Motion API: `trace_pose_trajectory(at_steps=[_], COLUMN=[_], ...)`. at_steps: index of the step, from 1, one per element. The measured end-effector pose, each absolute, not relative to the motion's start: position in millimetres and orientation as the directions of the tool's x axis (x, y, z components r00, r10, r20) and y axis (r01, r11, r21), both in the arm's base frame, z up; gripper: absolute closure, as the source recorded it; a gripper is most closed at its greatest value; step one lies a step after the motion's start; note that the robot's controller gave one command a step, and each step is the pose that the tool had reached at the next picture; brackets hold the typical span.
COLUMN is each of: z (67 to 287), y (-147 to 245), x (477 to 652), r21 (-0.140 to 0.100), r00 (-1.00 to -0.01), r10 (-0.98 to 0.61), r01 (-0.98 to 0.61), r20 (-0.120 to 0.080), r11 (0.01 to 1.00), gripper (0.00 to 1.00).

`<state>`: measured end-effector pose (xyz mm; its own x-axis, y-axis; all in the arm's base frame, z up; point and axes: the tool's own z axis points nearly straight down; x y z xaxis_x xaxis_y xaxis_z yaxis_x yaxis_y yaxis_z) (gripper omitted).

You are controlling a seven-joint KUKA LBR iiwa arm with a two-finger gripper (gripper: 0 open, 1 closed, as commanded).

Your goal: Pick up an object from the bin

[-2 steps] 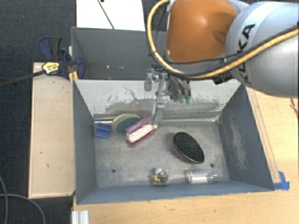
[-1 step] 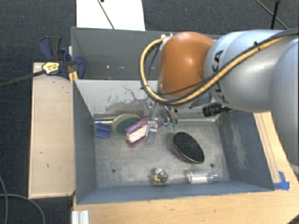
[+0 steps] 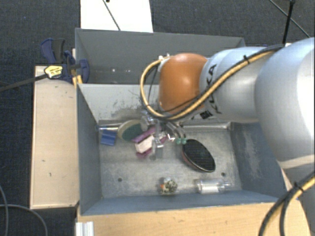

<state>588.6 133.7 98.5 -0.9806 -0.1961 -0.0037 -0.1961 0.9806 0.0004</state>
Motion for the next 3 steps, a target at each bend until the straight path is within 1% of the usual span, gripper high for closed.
trace_pose_trajectory(at_steps=[1, 2, 3], z=[79.0, 81.4, 223.7], y=[151.4, 151.5, 155.4], x=[584.3, 586.1, 582.8], r21=[0.002, 0.004, 0.003], r00=[-0.999, -0.998, -0.998], r10=[0.053, 0.056, 0.067], r01=[0.053, 0.056, 0.067], r20=[-0.011, -0.018, -0.007], r11=[0.999, 0.998, 0.998], gripper=[0.00, 1.00, 1.00])
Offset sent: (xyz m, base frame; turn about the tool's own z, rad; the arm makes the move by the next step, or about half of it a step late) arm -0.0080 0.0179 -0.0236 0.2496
